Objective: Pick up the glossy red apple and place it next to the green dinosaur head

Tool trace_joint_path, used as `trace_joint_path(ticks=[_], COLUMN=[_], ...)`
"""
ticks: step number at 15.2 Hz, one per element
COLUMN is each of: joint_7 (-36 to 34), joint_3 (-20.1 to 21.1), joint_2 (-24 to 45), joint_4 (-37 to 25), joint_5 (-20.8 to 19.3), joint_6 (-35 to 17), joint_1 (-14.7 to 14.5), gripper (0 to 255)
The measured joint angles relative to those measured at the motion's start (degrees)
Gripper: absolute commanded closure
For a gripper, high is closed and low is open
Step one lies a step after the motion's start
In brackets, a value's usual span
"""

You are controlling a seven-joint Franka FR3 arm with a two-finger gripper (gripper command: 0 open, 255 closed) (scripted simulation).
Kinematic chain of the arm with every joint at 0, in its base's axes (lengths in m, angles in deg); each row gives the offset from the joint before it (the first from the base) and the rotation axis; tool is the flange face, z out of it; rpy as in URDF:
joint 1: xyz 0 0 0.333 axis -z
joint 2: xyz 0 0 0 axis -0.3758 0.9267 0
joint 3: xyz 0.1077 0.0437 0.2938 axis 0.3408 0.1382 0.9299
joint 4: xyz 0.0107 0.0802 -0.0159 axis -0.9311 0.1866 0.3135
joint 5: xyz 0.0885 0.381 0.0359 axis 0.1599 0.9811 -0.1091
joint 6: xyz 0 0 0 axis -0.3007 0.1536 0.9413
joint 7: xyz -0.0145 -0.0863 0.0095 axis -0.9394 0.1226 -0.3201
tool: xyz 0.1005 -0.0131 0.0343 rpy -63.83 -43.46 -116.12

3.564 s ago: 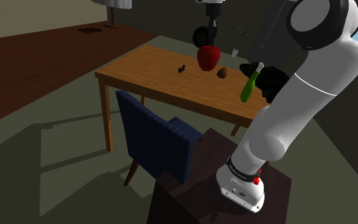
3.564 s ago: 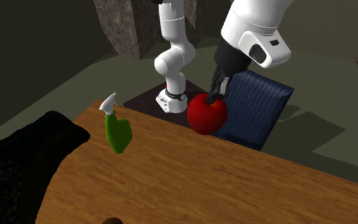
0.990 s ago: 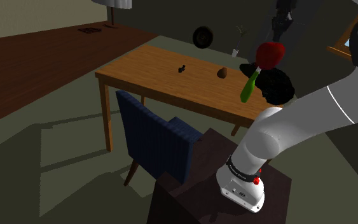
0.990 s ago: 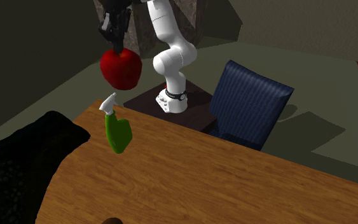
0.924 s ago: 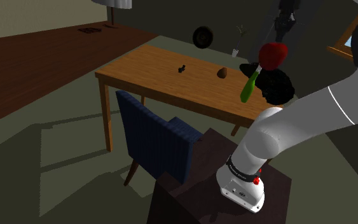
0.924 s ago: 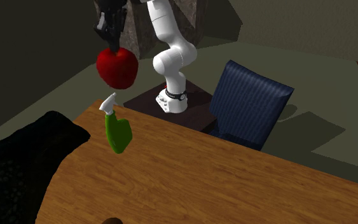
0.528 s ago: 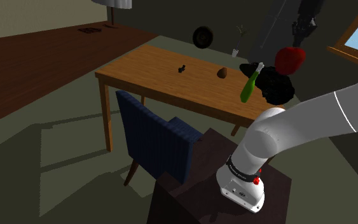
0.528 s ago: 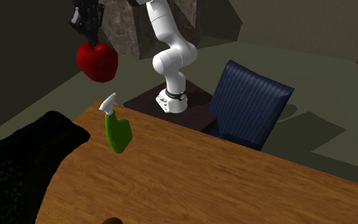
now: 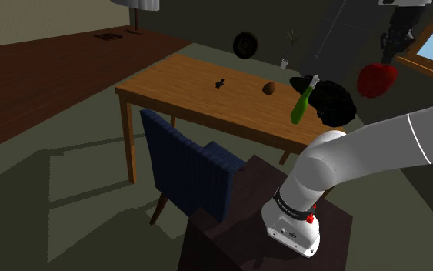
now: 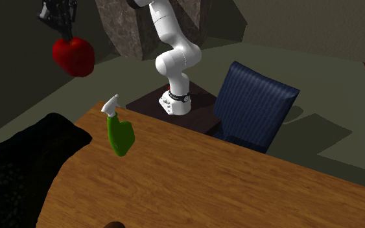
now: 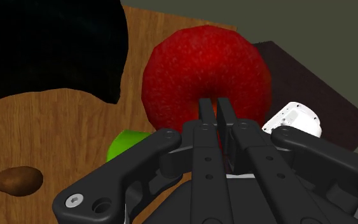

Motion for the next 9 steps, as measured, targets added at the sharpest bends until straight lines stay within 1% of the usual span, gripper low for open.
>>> trace_joint_path(ticks=[2,9], joint_7=[2.1,0.3], joint_3=[-1.6,-1.6], joint_2=[-0.6,-4.4], joint_4=[-0.4,6.6], joint_5=[-1.3,-2.8], joint_6=[-0.5,-3.9], joint_1=[0.2,1.9], gripper=[255,255])
